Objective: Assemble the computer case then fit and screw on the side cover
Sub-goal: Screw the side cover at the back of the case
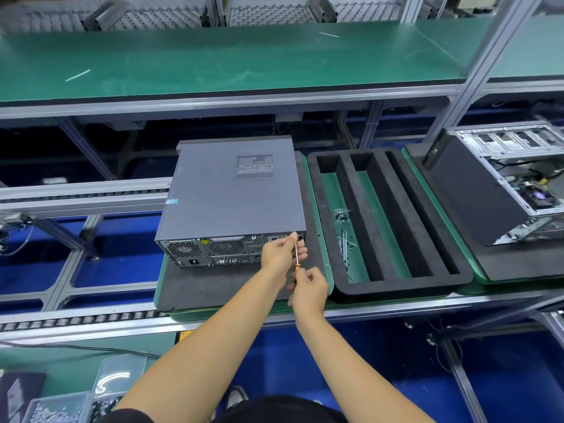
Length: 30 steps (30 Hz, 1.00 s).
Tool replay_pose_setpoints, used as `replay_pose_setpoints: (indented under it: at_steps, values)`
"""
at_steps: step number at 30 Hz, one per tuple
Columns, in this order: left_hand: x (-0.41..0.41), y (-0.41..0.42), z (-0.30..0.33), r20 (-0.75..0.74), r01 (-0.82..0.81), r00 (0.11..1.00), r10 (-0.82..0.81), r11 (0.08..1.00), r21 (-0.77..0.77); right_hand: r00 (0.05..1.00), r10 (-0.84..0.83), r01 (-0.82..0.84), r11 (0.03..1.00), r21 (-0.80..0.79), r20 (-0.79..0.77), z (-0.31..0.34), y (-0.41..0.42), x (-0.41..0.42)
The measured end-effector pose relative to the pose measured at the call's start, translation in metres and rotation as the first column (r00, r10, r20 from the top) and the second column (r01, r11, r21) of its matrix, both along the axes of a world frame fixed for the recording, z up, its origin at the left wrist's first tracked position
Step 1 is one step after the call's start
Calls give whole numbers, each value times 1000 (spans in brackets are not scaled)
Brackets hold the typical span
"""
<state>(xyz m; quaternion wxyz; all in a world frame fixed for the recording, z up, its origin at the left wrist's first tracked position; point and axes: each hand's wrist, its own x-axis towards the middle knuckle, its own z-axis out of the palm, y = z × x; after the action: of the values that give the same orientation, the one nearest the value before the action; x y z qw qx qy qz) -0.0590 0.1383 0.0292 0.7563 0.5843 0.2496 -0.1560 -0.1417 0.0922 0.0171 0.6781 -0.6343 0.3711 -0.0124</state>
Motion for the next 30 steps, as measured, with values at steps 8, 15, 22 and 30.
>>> replay_pose_setpoints:
  at_steps: [8, 15, 22, 30]
  values:
    - [0, 11, 9, -8, 151, 989, -151, 988, 14, 992, 120, -114, 983, 141, -35, 5, 1, 1]
    - [0, 8, 11, -13, 94, 995, -94, 995, 26, 992, 98, -85, 985, 147, -83, 3, -7, 1]
    - [-2, 15, 13, 41, 100, 994, -98, 994, -44, 994, 101, -93, 983, 159, -41, 3, -6, 2]
    - [-6, 5, 14, 58, -124, 991, 123, 992, 13, 992, 108, -106, 994, 36, -58, -3, -8, -2]
